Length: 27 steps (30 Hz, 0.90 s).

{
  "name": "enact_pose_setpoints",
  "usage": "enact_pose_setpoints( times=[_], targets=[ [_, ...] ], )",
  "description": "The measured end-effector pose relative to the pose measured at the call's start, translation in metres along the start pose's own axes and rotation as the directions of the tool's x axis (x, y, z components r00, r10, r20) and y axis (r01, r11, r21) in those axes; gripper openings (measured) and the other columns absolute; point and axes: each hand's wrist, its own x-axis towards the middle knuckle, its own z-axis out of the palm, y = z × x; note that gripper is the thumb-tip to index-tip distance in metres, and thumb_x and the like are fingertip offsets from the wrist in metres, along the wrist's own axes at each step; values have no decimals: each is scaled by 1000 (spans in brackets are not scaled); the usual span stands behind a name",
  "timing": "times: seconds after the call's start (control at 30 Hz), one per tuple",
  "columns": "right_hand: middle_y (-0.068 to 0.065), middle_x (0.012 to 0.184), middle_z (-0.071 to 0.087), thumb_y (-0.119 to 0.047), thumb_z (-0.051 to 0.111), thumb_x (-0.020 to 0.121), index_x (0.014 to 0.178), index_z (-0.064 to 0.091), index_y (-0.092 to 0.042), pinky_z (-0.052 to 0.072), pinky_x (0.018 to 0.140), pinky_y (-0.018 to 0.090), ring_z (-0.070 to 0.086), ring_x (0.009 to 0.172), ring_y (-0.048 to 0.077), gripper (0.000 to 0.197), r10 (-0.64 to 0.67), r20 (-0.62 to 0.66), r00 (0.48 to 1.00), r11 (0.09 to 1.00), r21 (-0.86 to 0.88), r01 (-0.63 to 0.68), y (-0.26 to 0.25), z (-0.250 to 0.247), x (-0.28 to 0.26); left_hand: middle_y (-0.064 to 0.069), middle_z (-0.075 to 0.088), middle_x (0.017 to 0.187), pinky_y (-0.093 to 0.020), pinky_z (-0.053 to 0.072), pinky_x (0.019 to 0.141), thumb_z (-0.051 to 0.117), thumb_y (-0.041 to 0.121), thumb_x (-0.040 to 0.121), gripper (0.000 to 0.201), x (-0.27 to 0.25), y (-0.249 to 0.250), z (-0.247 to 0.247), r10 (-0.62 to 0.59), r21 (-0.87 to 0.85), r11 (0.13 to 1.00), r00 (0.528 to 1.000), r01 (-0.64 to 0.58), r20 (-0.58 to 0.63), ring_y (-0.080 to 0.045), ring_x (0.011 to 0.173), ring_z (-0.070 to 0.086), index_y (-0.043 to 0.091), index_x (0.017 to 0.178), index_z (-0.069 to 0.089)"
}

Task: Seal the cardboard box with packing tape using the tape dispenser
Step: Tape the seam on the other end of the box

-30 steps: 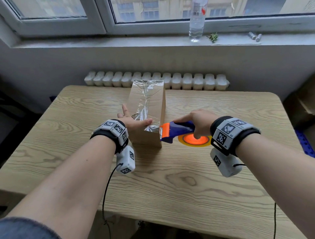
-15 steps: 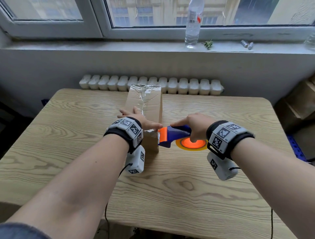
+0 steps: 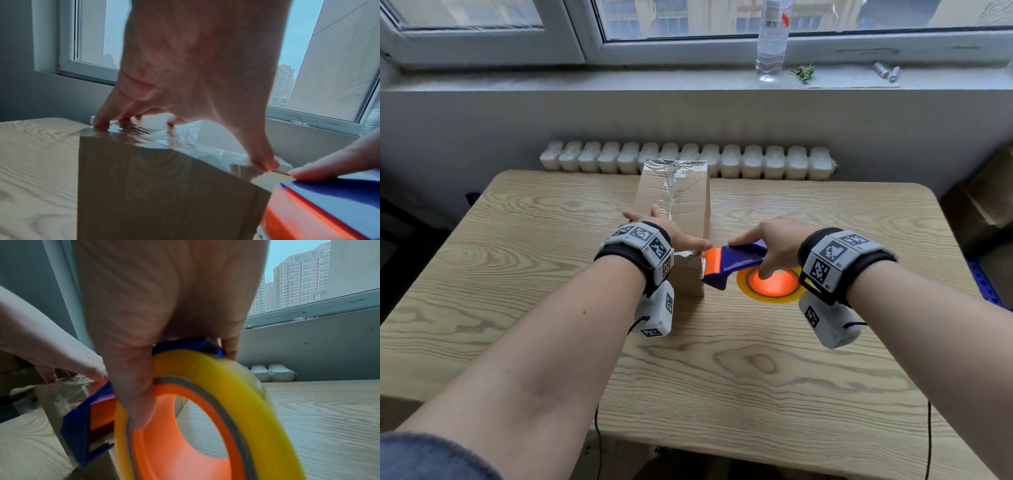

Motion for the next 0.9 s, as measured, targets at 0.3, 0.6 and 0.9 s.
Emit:
enact_pose_setpoints(
  times=[0.3, 0.6, 0.9],
  targets=[
    [-10, 108, 51, -23, 77, 73, 134, 48, -44, 37, 73, 25, 48, 94, 14, 71, 52, 133, 990, 997, 46, -58, 3, -3, 1, -27, -21, 155, -53, 8, 119, 48, 82, 70, 125, 7, -2, 3, -16, 5, 1000, 1000, 16, -9, -45, 146, 2, 14, 151, -18],
    [-5, 121, 58, -16, 78, 71, 136, 44, -48, 45, 80, 30, 55, 101, 20, 80, 70, 143, 987, 996, -66, -61, 6, -8, 1, -28, -26, 153, -51, 14, 117, 55, 83, 63, 132, 19, -2, 7, -28, -32, 999, 999, 27, -23, -47, 144, 9, 17, 152, -18],
    [-9, 104, 53, -25, 76, 74, 135, 47, -46, 38, 76, 27, 49, 93, 15, 71, 84, 113, 990, 996, 9, -86, -1, 3, 1, -31, -23, 152, -57, 17, 116, 56, 82, 63, 131, 31, 1, 14, -54, -26, 998, 997, 53, -53, -51, 143, 8, 19, 151, -17]
  ],
)
